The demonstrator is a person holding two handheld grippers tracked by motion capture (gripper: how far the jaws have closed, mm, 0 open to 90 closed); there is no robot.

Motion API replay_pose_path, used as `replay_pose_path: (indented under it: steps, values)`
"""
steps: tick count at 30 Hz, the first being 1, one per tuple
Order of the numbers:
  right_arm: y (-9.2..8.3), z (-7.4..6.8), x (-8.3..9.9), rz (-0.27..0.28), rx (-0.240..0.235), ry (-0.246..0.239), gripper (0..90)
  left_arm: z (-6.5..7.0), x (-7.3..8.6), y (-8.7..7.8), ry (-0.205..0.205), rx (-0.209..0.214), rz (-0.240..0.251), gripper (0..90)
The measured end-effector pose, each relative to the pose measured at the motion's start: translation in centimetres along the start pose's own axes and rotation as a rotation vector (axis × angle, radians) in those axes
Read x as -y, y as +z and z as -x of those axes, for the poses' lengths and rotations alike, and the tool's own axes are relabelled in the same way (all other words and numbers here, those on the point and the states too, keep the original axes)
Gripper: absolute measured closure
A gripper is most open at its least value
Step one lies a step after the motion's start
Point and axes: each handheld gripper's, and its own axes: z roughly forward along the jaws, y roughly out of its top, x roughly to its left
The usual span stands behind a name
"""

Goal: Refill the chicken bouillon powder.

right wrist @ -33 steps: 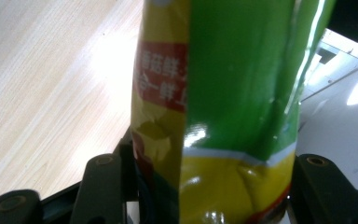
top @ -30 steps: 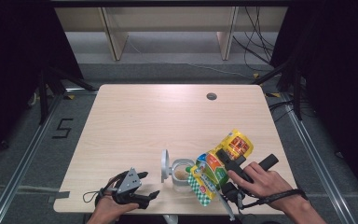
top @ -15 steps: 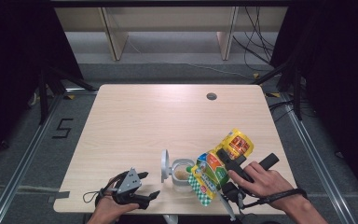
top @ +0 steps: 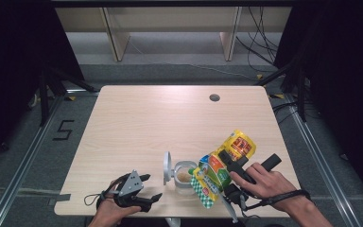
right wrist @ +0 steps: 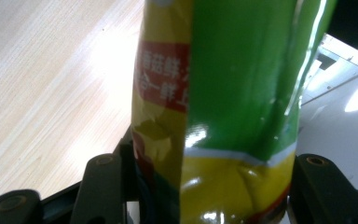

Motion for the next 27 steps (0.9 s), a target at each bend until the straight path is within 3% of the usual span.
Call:
replay_pose_path:
  steps: [6,7,9,10,16,17,18,26,27]
  values:
    - [0.0,-0.03,-0.06,-0.003,0.004,0.009,49.5,-0.01,-0.01,0.0,0.001,0.002,-0.001,22.8]
    - [-0.01,-0.07,-0.09,-0.006,0.005,0.015,49.5,-0.09,-0.05,-0.02,0.018,0.0,-0.001,22.8]
    - [-0.03,-0.06,-0.09,-0.006,0.005,0.015,49.6,0.01,-0.01,-0.02,0.001,-0.003,-0.002,22.8]
    - [0.02,0.06,-0.04,0.0,0.006,-0.008,49.7,0.02,-0.01,-0.04,0.002,-0.006,-0.003,22.8]
    - [-0.1,0.08,-0.01,0.0,0.001,-0.011,49.8,0.03,-0.02,-0.03,0.002,-0.005,-0.002,22.8]
    - [-0.11,0.09,-0.01,0.001,0.001,-0.012,49.8,-0.08,-0.06,-0.05,0.021,-0.005,-0.002,22.8]
    - [-0.15,0.07,-0.02,0.0,0.01,-0.01,49.8,0.02,-0.01,-0.05,0.001,-0.006,-0.002,22.8]
    - [-0.25,0.11,0.03,0.002,0.009,-0.016,51.0,0.04,-0.01,-0.03,0.002,-0.007,-0.003,22.8]
    - [-0.26,0.11,0.03,0.002,0.01,-0.015,51.0,-0.09,-0.06,-0.04,0.023,-0.004,-0.002,22.8]
